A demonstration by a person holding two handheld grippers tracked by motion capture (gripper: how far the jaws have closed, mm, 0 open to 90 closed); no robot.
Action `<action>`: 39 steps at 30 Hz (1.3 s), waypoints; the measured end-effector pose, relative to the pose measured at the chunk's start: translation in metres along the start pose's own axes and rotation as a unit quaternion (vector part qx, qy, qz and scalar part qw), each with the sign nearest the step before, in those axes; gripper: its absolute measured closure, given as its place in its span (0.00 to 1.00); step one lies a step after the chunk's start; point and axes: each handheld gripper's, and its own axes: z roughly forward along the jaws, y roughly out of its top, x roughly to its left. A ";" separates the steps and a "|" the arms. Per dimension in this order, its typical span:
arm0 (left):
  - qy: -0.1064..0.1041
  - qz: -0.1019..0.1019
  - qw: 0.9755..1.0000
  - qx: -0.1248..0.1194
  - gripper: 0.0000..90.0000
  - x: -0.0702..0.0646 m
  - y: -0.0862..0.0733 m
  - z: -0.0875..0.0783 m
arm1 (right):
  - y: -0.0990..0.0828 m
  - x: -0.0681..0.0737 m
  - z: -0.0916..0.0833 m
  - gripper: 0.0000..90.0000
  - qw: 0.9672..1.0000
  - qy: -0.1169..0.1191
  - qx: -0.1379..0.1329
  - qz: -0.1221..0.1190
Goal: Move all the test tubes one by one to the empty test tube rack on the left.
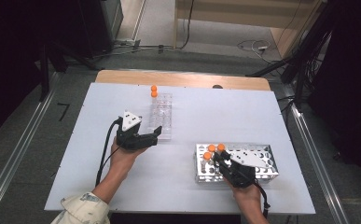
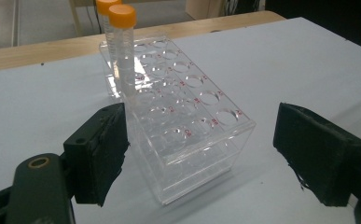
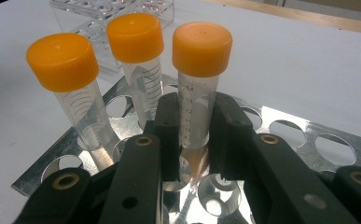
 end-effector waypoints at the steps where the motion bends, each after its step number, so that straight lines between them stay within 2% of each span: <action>1: 0.000 -0.001 1.000 -0.001 0.21 0.000 0.000 0.000 | 0.000 0.000 0.000 0.79 1.000 0.000 -0.001 -0.001; 10: -0.004 0.003 1.000 -0.005 0.21 -0.002 0.002 -0.002 | 0.006 0.000 -0.008 0.80 1.000 -0.002 -0.022 0.003; 14: -0.008 0.007 1.000 -0.007 0.21 -0.004 0.003 -0.004 | 0.011 0.003 -0.013 0.80 0.999 -0.005 -0.031 -0.007; 19: -0.013 0.008 1.000 -0.012 0.21 -0.006 0.005 -0.007 | 0.019 0.004 -0.021 0.80 0.998 -0.014 -0.052 -0.011; 23: -0.016 0.008 1.000 -0.015 0.21 -0.008 0.007 -0.008 | 0.025 0.003 -0.028 0.80 0.998 -0.012 -0.060 -0.004; 27: -0.021 0.010 1.000 -0.018 0.21 -0.010 0.008 -0.011 | 0.033 0.003 -0.039 0.80 0.997 -0.012 -0.080 -0.005; 33: -0.030 0.018 0.999 -0.023 0.21 -0.015 0.013 -0.016 | 0.043 0.006 -0.060 0.80 0.994 -0.001 -0.104 -0.013; 39: -0.037 0.024 0.999 -0.028 0.21 -0.020 0.017 -0.021 | 0.053 0.017 -0.077 0.80 0.993 0.030 -0.117 -0.017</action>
